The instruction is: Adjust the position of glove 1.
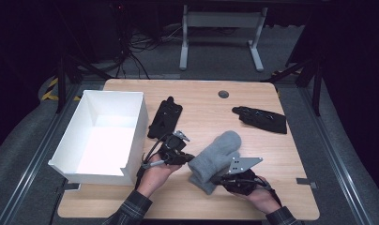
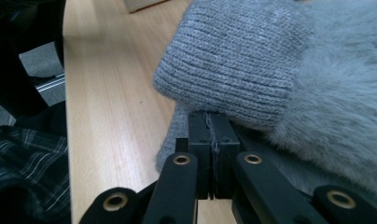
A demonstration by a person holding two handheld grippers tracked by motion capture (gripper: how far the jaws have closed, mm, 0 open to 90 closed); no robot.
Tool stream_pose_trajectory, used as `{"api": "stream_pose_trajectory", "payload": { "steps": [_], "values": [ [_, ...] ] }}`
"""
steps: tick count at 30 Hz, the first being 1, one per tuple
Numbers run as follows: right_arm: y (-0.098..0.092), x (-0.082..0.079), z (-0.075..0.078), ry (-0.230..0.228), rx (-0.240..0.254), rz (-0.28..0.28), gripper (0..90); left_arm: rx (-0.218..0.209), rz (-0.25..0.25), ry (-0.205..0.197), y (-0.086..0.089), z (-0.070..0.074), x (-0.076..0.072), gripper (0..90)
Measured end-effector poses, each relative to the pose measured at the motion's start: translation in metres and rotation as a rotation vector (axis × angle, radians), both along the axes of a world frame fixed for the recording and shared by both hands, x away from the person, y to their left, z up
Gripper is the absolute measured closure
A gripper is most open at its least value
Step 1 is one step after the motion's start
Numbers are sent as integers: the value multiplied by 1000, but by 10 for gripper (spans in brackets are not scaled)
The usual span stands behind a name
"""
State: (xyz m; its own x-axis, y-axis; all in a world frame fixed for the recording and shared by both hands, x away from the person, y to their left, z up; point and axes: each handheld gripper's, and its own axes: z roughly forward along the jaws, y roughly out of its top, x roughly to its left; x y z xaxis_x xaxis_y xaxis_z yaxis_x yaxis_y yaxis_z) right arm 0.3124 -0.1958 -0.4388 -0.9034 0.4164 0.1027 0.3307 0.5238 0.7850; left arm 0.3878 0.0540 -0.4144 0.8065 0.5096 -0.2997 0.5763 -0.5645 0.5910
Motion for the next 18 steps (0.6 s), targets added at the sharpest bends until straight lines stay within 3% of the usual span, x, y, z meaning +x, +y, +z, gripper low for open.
{"api": "stream_pose_trajectory", "payload": {
  "steps": [8,14,16,18],
  "values": [
    [-12,-11,0,15,-24,5,899,30,-37,7,-7,-3,-18,897],
    [-17,-10,-6,36,-73,15,890,92,-76,24,-14,-17,-25,891],
    [-17,-10,-6,35,-75,12,857,91,-74,15,-13,-16,-24,862],
    [-21,-10,-6,27,-88,1,784,47,-61,17,-6,-11,-21,789]
  ]
}}
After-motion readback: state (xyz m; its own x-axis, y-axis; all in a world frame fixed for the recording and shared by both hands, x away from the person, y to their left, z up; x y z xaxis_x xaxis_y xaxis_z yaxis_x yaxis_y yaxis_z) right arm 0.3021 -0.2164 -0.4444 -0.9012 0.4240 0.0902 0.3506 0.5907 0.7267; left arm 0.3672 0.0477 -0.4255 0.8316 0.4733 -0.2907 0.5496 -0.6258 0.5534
